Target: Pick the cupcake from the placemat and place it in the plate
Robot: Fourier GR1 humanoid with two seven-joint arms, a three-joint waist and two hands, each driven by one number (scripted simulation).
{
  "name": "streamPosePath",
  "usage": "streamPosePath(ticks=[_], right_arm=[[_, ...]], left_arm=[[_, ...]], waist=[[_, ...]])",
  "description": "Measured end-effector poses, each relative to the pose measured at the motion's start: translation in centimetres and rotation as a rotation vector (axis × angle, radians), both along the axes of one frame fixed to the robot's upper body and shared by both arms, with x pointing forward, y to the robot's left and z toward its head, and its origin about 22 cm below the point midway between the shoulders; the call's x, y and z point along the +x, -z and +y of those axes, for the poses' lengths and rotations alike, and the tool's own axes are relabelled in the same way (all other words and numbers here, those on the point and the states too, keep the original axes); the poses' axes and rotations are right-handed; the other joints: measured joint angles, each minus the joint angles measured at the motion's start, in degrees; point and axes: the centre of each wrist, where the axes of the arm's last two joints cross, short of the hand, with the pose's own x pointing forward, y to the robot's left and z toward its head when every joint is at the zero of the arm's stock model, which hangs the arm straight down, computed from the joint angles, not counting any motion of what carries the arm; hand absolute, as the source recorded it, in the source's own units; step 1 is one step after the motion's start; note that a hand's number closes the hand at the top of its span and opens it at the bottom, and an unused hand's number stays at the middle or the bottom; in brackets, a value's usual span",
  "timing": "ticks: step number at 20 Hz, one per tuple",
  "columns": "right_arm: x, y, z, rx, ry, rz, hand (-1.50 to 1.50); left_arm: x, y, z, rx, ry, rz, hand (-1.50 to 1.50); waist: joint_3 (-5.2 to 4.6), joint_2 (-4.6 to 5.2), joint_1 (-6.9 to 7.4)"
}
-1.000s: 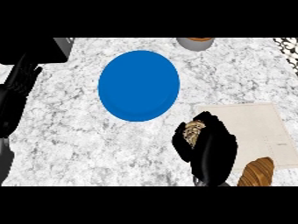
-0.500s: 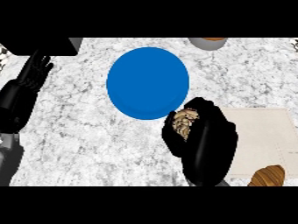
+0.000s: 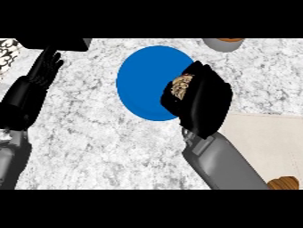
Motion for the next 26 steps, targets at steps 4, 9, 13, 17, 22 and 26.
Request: streamPosePath(ticks=[4, 9, 13, 17, 22, 26], right_arm=[[3.2, -0.1, -0.3, 0.018, 0.033, 0.040, 1.50], [6.7, 0.8, -0.6, 0.020, 0.076, 0.114, 1.50], [8.9, 2.0, -0.9, 0.029, 0.096, 0.182, 1.50], [10.6, 2.7, -1.9, 0.098, 0.134, 0.204, -1.50], [11.9, 3.9, -3.0, 0.214, 0.146, 0.177, -1.50], [12.5, 4.4, -3.1, 0.284, 0.137, 0.083, -1.50]], left_arm=[[0.2, 0.0, -0.6, -0.003, 0.010, -0.006, 0.00], [0.9, -0.4, -1.3, -0.005, 0.021, -0.004, 0.00], [1.1, -0.3, -1.1, -0.003, 0.027, -0.010, 0.00], [1.2, -0.7, -1.6, -0.007, 0.042, -0.015, 0.00], [1.5, -0.7, -1.8, 0.001, 0.044, -0.023, 0.00], [1.7, -0.7, -2.3, 0.004, 0.053, -0.022, 0.00]], waist=[[0.02, 0.20, 0.50], [0.04, 0.49, 0.89], [0.04, 0.65, 1.48], [0.09, 0.83, 1.99], [0.15, 1.19, 2.48], [0.15, 1.24, 3.03]])
